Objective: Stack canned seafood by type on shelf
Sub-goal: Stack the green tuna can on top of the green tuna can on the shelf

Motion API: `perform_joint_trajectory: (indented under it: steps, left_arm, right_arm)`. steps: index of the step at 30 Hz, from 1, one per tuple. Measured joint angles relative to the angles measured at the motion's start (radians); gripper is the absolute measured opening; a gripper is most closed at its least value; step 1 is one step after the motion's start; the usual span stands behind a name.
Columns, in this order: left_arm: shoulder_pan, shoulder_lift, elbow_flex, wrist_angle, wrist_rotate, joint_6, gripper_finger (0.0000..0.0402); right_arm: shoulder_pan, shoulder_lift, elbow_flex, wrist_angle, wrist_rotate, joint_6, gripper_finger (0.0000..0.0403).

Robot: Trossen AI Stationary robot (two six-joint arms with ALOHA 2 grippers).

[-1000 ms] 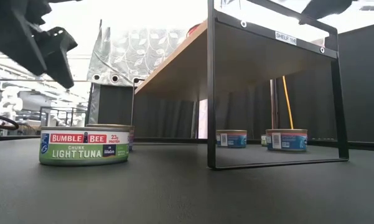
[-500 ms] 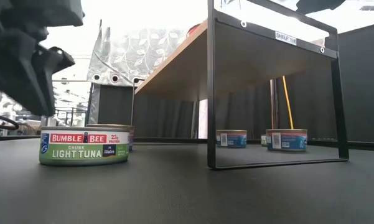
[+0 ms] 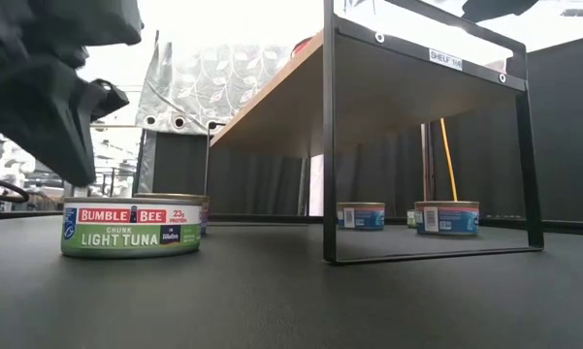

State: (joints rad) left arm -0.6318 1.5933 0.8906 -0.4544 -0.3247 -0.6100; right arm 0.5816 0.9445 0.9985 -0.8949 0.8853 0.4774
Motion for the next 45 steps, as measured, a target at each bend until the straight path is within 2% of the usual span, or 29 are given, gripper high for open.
perform_joint_trajectory:
  steps: [8, 15, 23, 45]
  left_arm:
    - [0.029, 0.026, 0.001, -0.001, 0.056, 0.014, 0.0002]
    - [0.030, 0.024, 0.006, -0.010, 0.060, 0.014, 0.0001]
    - [0.029, 0.024, 0.067, -0.135, 0.080, -0.005, 0.0001]
    - [0.029, 0.024, 0.068, -0.130, 0.078, -0.019, 0.0000]
  right_arm:
    - [0.000, 0.000, 0.000, 0.000, 0.000, 0.001, 0.0254]
    - [0.000, 0.000, 0.000, -0.001, 0.000, 0.000, 0.0254]
    - [0.000, 0.000, 0.000, -0.001, 0.000, 0.000, 0.0254]
    - [0.000, 0.000, 0.000, -0.001, -0.001, 0.000, 0.0254]
